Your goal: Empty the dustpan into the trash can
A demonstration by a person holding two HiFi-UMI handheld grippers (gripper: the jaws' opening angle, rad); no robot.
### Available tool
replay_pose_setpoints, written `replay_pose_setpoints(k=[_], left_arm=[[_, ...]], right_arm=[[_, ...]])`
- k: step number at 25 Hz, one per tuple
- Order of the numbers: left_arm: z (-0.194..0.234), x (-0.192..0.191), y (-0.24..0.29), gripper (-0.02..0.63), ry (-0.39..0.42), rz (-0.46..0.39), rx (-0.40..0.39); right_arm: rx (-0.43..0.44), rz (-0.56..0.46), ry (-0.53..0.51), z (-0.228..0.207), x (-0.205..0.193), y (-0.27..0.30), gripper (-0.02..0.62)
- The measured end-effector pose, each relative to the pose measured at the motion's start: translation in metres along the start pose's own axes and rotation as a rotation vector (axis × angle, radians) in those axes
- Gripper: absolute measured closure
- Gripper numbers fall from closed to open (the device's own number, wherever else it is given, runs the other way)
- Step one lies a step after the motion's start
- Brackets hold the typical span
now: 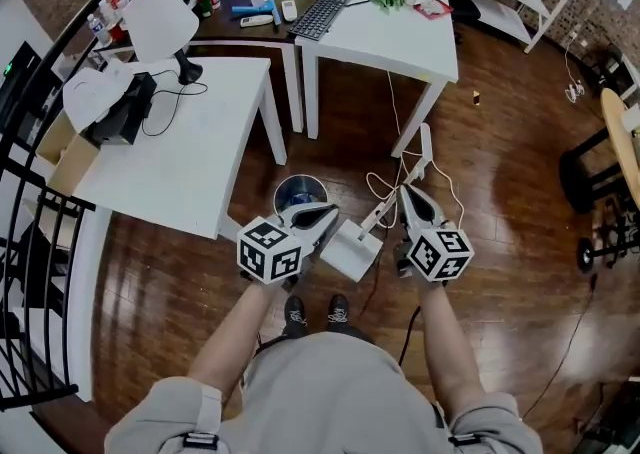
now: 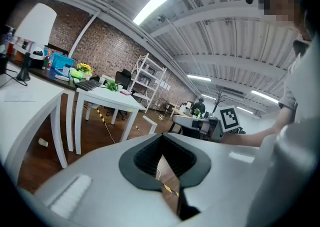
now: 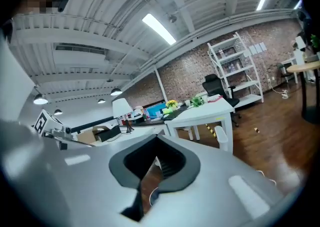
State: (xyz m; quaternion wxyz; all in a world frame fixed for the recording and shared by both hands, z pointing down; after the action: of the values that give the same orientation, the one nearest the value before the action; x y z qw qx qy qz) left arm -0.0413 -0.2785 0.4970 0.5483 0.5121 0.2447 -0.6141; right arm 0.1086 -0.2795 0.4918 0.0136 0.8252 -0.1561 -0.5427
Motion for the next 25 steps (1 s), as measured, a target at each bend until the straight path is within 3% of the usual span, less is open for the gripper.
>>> replay_pose_setpoints(k=[5, 11, 19, 25], left_arm=[[-0.009, 0.038, -0.020, 0.600, 0.016, -0.085, -0.004], [-0.011, 0.070, -0.044, 0.600, 0.088, -0.128, 0.022], [-0.007, 0.084, -0.058, 0.600, 0.117, -0.152, 0.046], [-0.007, 0.091, -0.060, 0.600, 0.120, -0.167, 0.041]], right_arm=[[0.099, -0.016, -0.078, 0.071, 0.038, 0.007, 0.595], [0.192, -0.019, -0.133, 0.126, 0.054, 0.015, 0.595], [0.254, -0.024, -0.157, 0.156, 0.065, 0.019, 0.595], [0.238, 0.008, -0.153, 0.152, 0.057, 0.024, 0.595]])
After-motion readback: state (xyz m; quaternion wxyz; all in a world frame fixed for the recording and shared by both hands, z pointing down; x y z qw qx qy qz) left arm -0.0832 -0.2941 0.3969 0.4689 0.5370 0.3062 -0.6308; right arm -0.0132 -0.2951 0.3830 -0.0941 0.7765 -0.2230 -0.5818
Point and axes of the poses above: the fingertips, and each gripper's own axes: y forward along the fingers, z to its left, x out of its top, the point moved 1 cm from there along -y, backward along the fingers, and after that the axes turned 5 degrees about y, right-handed, at the moved point
